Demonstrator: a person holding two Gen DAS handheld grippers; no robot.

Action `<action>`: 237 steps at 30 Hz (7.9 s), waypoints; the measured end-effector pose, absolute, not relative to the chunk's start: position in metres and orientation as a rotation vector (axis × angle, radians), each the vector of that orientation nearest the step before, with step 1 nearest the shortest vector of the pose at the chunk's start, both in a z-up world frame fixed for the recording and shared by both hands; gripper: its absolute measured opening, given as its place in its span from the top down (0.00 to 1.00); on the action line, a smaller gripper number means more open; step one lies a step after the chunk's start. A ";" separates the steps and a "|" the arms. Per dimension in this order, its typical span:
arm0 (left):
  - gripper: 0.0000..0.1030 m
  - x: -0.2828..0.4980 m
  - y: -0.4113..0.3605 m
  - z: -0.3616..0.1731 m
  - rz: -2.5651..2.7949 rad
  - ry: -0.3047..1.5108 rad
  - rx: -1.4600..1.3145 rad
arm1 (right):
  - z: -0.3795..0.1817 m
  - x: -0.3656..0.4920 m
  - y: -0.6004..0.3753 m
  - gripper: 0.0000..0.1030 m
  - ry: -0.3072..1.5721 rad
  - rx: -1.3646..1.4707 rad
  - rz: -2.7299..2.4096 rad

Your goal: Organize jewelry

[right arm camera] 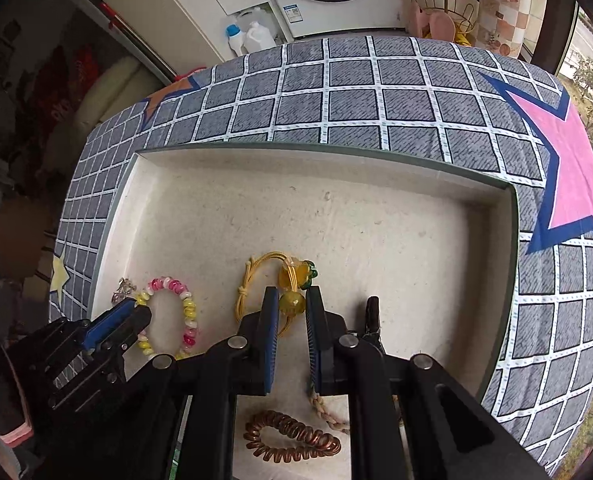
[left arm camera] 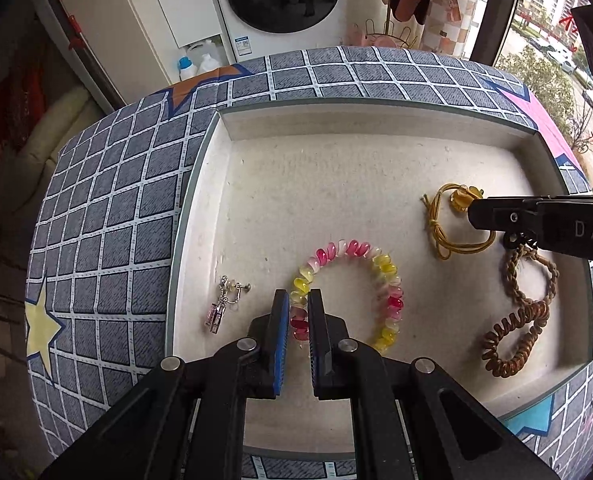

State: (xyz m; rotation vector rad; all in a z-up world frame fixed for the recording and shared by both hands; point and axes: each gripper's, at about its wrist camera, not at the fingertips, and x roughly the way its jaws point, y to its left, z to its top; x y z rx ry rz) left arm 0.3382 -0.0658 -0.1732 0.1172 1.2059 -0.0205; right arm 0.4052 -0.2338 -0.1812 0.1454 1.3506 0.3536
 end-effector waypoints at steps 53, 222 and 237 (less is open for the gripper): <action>0.00 0.199 -0.002 -0.122 0.002 1.144 0.031 | -0.107 0.278 -0.266 0.13 1.222 0.355 0.359; 0.61 0.136 -0.016 -0.116 -0.281 1.137 0.014 | -0.157 0.162 -0.267 0.93 1.373 0.297 0.175; 0.61 0.176 -0.019 -0.098 -0.276 1.086 -0.005 | -0.122 0.215 -0.278 0.95 1.303 0.307 0.224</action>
